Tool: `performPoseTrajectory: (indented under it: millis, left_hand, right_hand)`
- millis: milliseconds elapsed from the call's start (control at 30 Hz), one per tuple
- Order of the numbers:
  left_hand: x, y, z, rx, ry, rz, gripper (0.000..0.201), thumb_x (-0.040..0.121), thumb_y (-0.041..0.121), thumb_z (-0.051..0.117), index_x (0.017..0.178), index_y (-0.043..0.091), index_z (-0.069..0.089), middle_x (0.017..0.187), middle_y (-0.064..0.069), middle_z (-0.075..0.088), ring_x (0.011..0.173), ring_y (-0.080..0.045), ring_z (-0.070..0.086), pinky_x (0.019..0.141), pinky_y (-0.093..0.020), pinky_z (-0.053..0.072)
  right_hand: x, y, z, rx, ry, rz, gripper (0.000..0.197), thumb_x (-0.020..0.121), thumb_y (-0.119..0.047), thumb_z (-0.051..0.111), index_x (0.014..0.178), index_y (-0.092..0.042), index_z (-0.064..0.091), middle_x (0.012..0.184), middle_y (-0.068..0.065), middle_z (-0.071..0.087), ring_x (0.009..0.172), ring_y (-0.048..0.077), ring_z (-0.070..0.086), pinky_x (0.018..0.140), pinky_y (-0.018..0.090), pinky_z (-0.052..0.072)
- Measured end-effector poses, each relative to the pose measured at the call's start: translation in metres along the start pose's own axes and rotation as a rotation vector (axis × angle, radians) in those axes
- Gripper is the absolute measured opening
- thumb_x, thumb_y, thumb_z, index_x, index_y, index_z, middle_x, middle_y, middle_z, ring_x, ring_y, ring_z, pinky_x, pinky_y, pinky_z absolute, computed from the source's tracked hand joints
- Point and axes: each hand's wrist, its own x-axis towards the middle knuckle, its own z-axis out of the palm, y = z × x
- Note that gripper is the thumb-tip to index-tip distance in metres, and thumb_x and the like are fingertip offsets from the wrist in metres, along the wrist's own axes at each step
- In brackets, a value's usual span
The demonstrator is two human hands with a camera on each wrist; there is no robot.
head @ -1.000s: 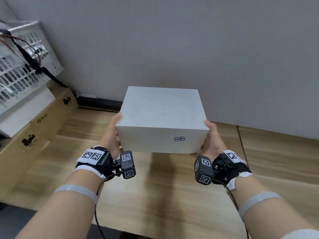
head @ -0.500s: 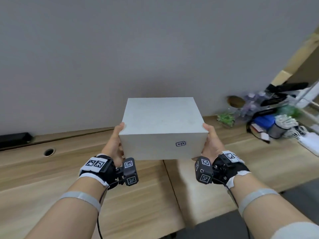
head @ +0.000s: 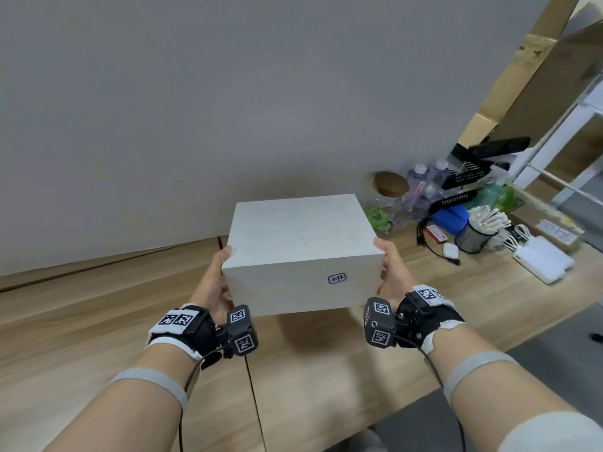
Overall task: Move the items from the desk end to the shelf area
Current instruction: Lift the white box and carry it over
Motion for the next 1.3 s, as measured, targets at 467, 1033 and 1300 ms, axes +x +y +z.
performPoseTrajectory:
  millis: [467,1033,1300]
  left_hand:
    - [0.110,-0.064,0.140,-0.160,0.202,-0.090,0.073,0.080,0.072,0.059,0.121,0.011,0.061,0.071,-0.005,0.062,0.058,-0.023,0.064,0.065,-0.039,0.055]
    - [0.138,-0.065,0.143,-0.128,0.392,0.173,0.038,0.096,0.023,0.064,0.133,0.016,0.057,0.133,-0.004,0.060,0.124,-0.020,0.055,0.100,-0.042,0.054]
    - [0.065,-0.077,0.081,-0.044,0.394,0.173,0.032,0.099,0.025,0.058,0.130,0.022,0.062,0.126,-0.003,0.068,0.120,-0.019,0.060,0.092,-0.035,0.055]
  right_hand:
    - [0.185,-0.088,-0.093,0.031,-0.055,0.214,0.067,0.058,-0.057,0.079,0.109,-0.015,0.067,0.088,0.014,0.073,0.095,0.035,0.066,0.100,0.063,0.043]
    - [0.216,-0.074,-0.079,-0.033,0.050,0.075,0.060,0.067,-0.055,0.072,0.121,-0.031,0.063,0.118,-0.003,0.070,0.108,0.021,0.065,0.089,0.040,0.052]
    - [0.168,-0.029,-0.061,-0.323,0.219,-0.011,0.043,0.078,-0.040,0.053,0.106,-0.007,0.054,0.082,0.005,0.051,0.087,0.028,0.053,0.079,0.040,0.044]
